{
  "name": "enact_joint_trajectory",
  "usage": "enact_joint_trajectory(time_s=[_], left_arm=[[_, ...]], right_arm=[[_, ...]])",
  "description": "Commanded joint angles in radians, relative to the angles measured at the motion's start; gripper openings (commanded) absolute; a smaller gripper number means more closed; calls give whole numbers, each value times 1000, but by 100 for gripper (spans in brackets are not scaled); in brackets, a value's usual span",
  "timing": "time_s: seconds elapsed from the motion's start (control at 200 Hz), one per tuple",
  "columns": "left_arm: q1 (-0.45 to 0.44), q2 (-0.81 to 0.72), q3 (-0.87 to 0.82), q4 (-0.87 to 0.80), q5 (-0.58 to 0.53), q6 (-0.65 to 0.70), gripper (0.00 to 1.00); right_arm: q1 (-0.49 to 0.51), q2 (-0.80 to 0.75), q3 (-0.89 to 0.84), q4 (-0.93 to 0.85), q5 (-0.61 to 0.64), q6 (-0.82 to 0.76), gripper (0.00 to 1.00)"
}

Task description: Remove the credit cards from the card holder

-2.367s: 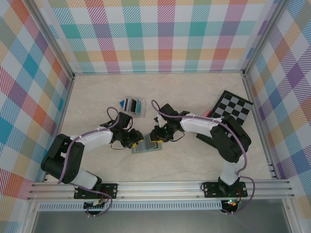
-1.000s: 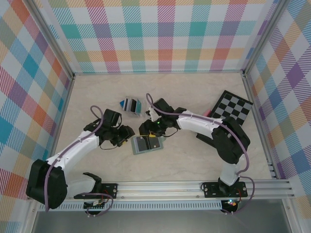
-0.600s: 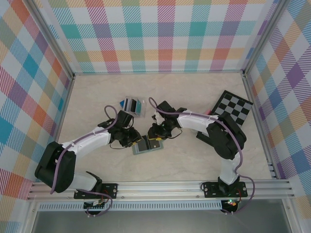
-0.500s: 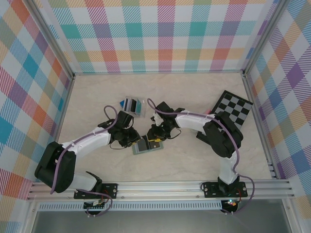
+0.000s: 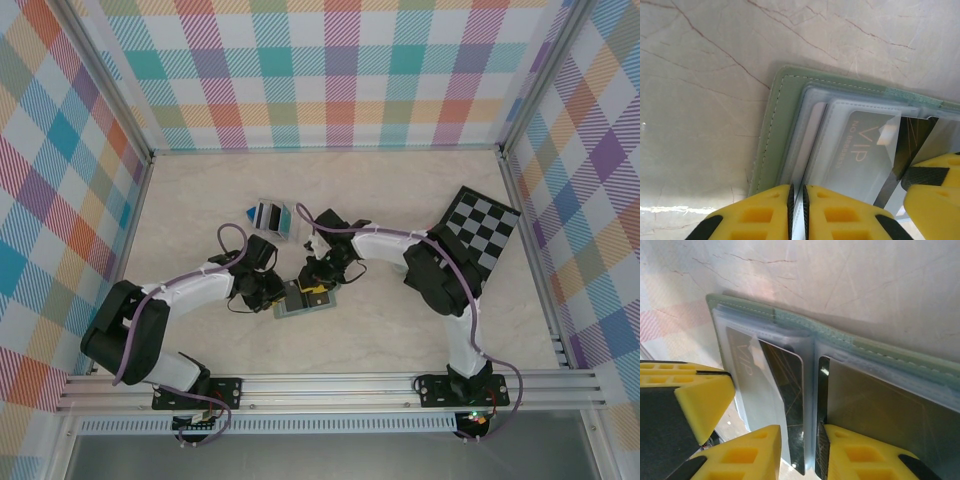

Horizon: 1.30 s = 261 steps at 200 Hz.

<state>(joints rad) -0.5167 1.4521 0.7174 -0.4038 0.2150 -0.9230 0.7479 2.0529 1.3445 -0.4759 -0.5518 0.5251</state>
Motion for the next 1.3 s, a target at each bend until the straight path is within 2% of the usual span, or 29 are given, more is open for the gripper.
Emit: enact_joint_trajectory(time_s=[0.0,0.22,0.44,0.585,0.855,1.3], left_arm=[[-3,19,-12,-4,-17,14,14],[-3,34,-16,-7,-5,15,13],[-5,37,-21,-3,8,17,12],[-5,36,-17,-8,12,19,12],[-5,34,-7,-46,-23,19,12],[-3,24,9,-72,-37,33,12]], right_arm=[[5,21,34,-50,-22,-36,27],[6,38,47,-65,-91,-74,27],[5,55,67,-90,-104,-96,27],[5,52,66,-92,-108,-106,21],[3,9,38,-92,-46,-102,9],[-48,-80,-54,-126,10,-134,5]])
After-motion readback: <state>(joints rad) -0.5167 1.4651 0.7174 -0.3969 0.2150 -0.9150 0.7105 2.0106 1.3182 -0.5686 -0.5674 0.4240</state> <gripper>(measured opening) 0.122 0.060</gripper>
